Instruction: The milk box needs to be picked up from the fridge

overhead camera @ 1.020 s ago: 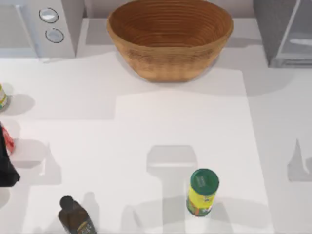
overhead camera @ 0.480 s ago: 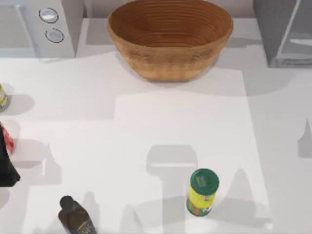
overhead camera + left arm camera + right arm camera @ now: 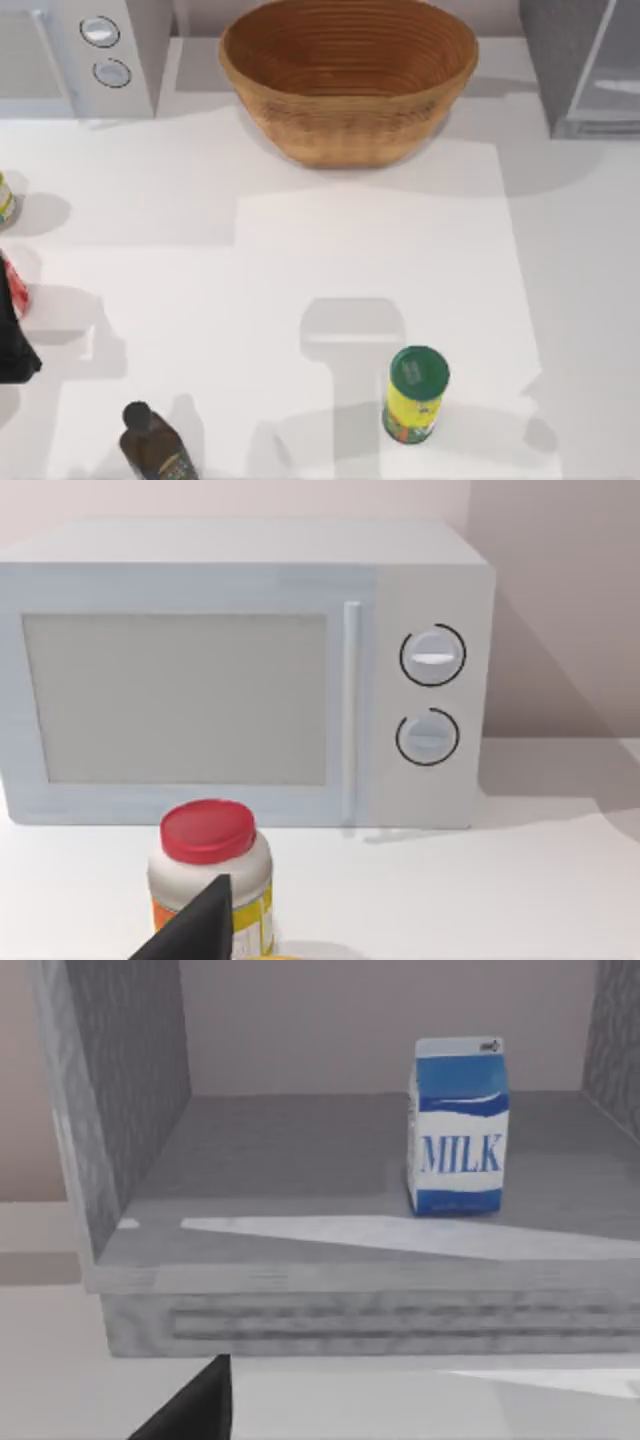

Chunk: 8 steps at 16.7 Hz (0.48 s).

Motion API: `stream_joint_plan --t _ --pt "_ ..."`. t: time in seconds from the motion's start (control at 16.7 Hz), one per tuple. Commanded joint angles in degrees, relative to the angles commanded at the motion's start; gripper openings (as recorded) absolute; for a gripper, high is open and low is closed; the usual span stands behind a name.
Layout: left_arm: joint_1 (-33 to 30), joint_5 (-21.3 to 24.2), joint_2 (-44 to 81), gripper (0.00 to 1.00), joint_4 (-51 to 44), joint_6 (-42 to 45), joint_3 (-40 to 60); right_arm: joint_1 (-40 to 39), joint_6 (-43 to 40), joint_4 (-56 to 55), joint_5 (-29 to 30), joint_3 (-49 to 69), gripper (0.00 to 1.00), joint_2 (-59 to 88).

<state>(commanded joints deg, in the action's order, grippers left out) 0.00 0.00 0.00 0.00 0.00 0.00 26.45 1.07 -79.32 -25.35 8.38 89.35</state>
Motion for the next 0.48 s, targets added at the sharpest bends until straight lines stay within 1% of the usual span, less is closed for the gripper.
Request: stream_joint_plan --t 0.24,0.48 --pt "0.0 0.0 0.0 1.0 0.0 0.0 0.0 3.31 -0.03 -10.85 -3.29 1.72 1.0 11.06" --pt "0.0 0.0 0.0 1.0 0.0 0.0 0.0 4.12 -0.04 -13.39 -4.1 2.17 1.0 13.4"
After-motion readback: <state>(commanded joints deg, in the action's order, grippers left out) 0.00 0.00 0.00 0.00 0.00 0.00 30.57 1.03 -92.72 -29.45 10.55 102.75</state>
